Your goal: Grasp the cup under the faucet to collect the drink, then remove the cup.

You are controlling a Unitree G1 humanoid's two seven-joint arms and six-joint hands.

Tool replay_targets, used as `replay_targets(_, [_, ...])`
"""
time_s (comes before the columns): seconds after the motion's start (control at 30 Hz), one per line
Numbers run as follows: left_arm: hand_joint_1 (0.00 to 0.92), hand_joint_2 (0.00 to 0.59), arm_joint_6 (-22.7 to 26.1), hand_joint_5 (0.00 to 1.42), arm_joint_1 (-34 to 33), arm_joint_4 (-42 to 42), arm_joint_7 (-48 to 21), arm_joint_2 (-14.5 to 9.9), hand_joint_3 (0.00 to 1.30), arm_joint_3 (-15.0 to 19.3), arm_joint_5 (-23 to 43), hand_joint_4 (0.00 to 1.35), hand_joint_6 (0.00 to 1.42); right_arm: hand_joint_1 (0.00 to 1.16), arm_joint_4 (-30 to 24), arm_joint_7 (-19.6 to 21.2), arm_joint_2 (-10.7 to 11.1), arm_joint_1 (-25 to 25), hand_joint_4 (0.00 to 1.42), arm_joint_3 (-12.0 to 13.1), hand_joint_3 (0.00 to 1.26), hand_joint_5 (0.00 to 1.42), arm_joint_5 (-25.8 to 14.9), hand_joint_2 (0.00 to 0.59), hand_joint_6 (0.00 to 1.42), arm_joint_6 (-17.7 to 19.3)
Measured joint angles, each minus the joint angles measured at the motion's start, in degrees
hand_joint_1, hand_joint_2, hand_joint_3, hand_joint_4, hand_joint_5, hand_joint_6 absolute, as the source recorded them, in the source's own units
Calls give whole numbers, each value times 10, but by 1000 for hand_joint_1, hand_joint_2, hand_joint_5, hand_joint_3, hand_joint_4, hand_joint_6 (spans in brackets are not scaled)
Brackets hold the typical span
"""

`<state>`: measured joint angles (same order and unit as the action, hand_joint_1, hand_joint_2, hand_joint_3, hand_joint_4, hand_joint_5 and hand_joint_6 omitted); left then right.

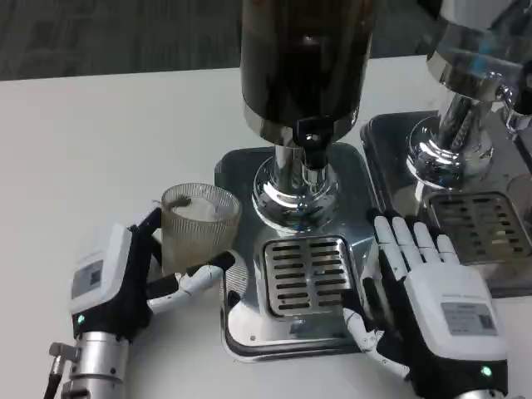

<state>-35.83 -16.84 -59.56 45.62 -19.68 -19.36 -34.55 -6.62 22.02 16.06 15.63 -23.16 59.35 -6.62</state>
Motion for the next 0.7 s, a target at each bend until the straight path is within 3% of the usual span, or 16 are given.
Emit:
replay_targets(0.3, [414, 99, -1, 892, 9, 2, 42, 0, 466, -4, -19, 622, 1010, 313, 0, 0, 0, -2, 0, 0, 0, 0, -1, 457, 2, 0])
replay_targets(0.7, [423, 103, -1, 886, 15, 2, 66, 0, 478, -10, -25, 627, 1008, 313, 3, 0, 0, -8, 0, 0, 0, 0, -2, 457, 2, 0])
